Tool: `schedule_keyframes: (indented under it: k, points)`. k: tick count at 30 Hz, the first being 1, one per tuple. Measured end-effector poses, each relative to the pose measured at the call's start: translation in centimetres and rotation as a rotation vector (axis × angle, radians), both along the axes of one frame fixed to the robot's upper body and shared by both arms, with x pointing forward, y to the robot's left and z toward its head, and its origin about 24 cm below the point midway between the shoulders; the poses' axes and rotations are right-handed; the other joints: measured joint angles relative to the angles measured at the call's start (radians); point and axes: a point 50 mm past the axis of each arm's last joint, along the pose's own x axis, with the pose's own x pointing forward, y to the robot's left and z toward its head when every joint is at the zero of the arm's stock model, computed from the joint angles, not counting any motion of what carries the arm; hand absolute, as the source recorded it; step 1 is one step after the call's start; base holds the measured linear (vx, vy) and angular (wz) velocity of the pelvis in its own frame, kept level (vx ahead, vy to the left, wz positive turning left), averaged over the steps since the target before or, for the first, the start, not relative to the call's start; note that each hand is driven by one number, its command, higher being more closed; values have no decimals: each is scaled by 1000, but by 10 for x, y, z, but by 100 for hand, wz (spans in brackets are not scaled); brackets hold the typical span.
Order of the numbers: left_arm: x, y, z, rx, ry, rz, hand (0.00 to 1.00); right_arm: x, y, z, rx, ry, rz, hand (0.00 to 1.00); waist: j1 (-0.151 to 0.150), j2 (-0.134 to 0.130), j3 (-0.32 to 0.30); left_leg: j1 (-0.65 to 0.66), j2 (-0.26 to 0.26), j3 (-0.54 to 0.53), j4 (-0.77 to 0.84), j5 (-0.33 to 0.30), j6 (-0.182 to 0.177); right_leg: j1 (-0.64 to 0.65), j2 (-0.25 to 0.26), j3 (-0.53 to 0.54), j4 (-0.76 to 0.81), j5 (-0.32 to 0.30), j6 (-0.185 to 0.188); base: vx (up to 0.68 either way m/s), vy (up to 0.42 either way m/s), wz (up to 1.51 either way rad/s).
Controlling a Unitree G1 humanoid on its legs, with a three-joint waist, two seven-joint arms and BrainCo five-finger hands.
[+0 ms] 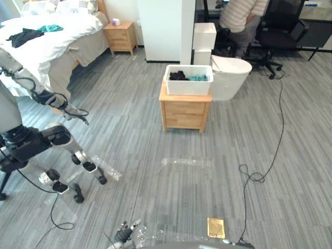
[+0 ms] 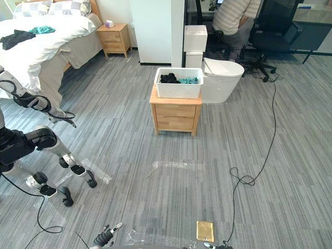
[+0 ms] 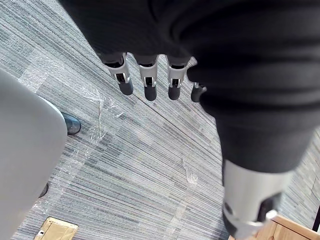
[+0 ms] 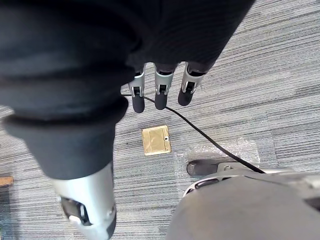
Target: Pick up the laundry basket with both hands and put the clothes into the washing machine.
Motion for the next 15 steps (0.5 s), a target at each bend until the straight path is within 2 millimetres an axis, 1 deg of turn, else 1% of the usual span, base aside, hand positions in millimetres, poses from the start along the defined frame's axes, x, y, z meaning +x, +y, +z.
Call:
schedule_keyframes:
  k: [2, 3, 15]
  points:
    - [0, 0, 0, 0, 0, 0, 0, 0, 0, 0, 0, 0, 0, 0, 0, -5, 3, 0, 0, 0, 0, 0, 0, 0, 0, 0, 0, 0, 0, 0, 0, 0]
    - [0, 0, 0, 0, -1, 0, 0, 0, 0, 0, 0, 0, 0, 0, 0, -2, 3, 0, 0, 0, 0, 0, 0, 0, 1, 0, 0, 0, 0, 0, 0, 0]
    - [0, 0, 0, 3, -4, 0, 0, 0, 0, 0, 0, 0, -1, 0, 0, -7, 7, 5, 1, -1, 0, 0, 0, 6, 1, -1, 0, 0, 0, 0, 0, 0]
